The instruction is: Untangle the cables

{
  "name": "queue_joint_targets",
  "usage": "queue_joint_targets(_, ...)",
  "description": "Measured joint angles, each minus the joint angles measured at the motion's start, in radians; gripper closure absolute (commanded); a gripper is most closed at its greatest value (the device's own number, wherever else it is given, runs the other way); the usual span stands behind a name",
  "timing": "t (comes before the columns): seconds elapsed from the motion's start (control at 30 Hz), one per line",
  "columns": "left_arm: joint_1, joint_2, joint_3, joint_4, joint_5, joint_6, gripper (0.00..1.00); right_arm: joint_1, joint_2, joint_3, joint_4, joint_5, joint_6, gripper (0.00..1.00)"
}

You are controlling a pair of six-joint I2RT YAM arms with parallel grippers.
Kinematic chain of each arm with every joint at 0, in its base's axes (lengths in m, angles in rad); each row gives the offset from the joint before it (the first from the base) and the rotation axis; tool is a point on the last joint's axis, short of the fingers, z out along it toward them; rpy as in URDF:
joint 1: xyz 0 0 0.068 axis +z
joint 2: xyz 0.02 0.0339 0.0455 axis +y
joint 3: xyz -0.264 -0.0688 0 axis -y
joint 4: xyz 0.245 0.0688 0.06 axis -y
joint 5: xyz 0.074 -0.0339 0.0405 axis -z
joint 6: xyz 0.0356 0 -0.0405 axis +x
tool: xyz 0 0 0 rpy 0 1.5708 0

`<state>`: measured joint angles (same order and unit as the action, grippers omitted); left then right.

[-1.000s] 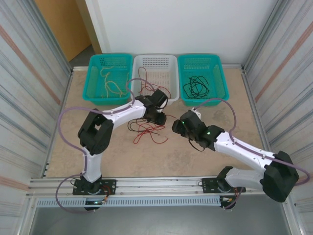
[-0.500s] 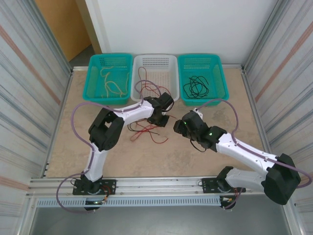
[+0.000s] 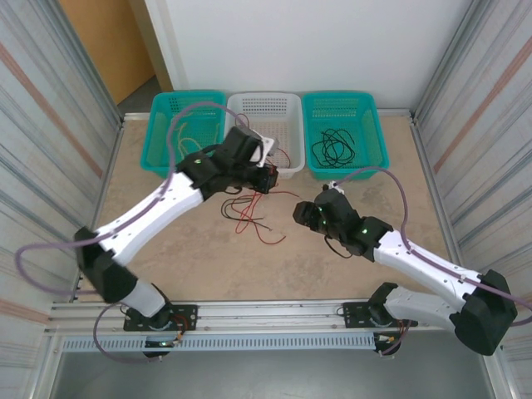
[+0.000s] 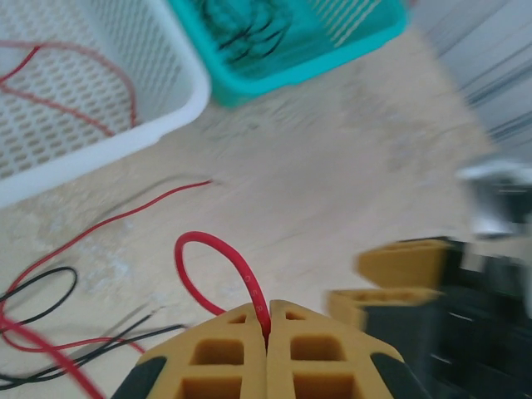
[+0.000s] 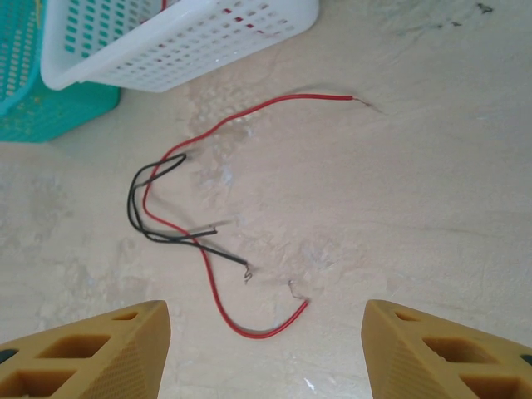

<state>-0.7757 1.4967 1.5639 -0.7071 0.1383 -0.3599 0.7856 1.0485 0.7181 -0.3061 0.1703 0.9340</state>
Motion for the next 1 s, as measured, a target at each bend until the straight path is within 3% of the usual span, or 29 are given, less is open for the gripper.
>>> queue_joint_targets(0.2,0.077,-0.147,-0.110,0.071,0.182,-0.066,1.00,0.092,0.004,0.095,0.016,-0.011,-0.065,0.35)
queue_joint_targets(0.47,0.161,-0.254,-0.346,0.315,0.377,-0.248,1.00,0.171,0.021,0.212,0.065,-0.010,-0.140,0.34)
queue_joint_targets(1.0,0.192,-0.260,-0.369,0.744,0.526,-0.575,1.00,0.190,0.115,0.245,0.106,-0.018,-0.180,0.35)
